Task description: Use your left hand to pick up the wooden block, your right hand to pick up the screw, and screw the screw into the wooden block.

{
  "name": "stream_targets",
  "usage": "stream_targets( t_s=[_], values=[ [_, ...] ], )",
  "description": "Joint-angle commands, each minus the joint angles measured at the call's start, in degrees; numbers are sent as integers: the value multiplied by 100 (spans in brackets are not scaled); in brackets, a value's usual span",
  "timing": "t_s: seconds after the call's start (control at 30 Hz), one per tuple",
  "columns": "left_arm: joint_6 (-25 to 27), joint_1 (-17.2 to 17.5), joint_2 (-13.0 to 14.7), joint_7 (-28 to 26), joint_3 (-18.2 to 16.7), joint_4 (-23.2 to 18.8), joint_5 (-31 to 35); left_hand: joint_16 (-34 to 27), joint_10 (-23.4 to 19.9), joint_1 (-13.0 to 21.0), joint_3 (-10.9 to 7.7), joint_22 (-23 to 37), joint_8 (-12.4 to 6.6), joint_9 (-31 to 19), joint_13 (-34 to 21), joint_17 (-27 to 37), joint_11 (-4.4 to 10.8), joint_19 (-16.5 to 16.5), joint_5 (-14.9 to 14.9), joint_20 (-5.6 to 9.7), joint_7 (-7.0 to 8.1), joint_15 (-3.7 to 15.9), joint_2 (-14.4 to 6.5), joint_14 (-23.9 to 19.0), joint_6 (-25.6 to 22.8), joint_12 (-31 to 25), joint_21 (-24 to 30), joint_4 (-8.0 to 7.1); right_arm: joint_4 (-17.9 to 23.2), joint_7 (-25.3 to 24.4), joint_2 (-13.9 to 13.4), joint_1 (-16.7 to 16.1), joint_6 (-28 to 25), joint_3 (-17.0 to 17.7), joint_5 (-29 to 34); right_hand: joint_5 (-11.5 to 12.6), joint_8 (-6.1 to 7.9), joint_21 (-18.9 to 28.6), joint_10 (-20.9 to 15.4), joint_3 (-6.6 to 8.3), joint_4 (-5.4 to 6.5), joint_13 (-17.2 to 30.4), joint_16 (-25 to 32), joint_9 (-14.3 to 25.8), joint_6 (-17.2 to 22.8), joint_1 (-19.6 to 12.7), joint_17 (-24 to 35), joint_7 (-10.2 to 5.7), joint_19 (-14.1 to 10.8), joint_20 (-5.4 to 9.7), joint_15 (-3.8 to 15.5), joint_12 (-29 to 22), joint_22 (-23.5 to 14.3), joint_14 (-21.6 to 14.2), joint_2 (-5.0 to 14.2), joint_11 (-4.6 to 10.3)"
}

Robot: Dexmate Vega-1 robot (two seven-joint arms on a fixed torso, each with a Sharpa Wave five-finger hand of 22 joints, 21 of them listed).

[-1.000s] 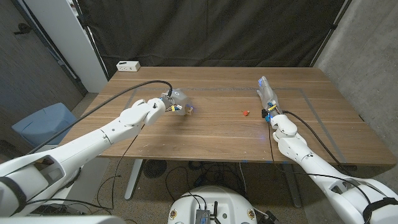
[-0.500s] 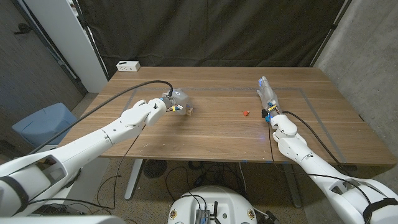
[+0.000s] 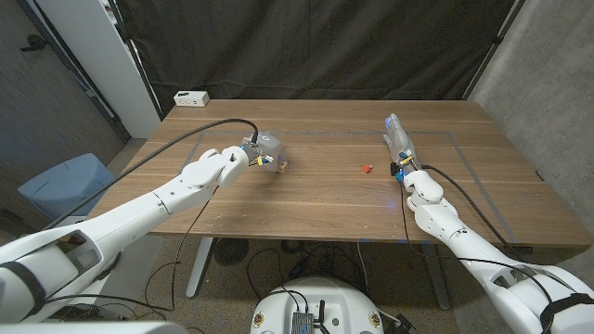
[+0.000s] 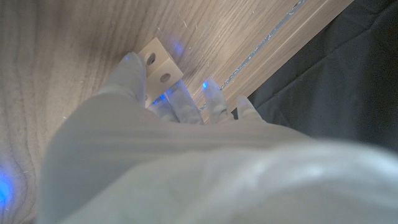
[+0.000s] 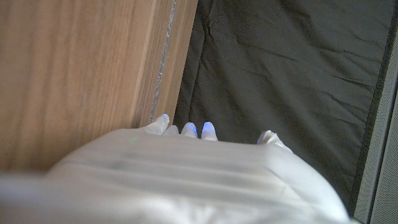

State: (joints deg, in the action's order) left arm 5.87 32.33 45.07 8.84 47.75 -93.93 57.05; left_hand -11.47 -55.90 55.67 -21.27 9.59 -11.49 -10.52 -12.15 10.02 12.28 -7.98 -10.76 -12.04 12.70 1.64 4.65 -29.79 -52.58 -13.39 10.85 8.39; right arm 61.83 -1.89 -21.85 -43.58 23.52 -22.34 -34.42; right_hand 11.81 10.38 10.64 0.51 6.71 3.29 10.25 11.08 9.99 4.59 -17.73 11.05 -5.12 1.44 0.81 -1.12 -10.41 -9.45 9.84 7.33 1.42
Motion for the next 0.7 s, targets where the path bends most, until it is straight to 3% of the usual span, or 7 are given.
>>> stream_targets(
  t_s=[0.03,0.7],
  values=[
    [52,-19,-36,-39,-5,-16,-69,6,-70,73,22,17,-34,-26,-33,8,6,-44,37,-15,-3,-2,-15,-71,-95,-42,-2,1,-56,29,1,14,7,6,-22,-2,21,14,0,12,-55,32,43,20,-25,34,15,-20,-1,-40,-24,-54,-19,18,-14,3],
    [452,124,-134,-170,-231,-302,-346,21,-116,97,101,18,21,-24,-60,7,8,-85,32,-15,-2,-12,-18,-103,-206,18,-6,6,146,21,-190,2,-126,-29,96,-3,24,15,0,16,-61,33,44,20,-16,46,16,-19,-3,-43,-28,-54,-19,20,-17,6]
  ],
)
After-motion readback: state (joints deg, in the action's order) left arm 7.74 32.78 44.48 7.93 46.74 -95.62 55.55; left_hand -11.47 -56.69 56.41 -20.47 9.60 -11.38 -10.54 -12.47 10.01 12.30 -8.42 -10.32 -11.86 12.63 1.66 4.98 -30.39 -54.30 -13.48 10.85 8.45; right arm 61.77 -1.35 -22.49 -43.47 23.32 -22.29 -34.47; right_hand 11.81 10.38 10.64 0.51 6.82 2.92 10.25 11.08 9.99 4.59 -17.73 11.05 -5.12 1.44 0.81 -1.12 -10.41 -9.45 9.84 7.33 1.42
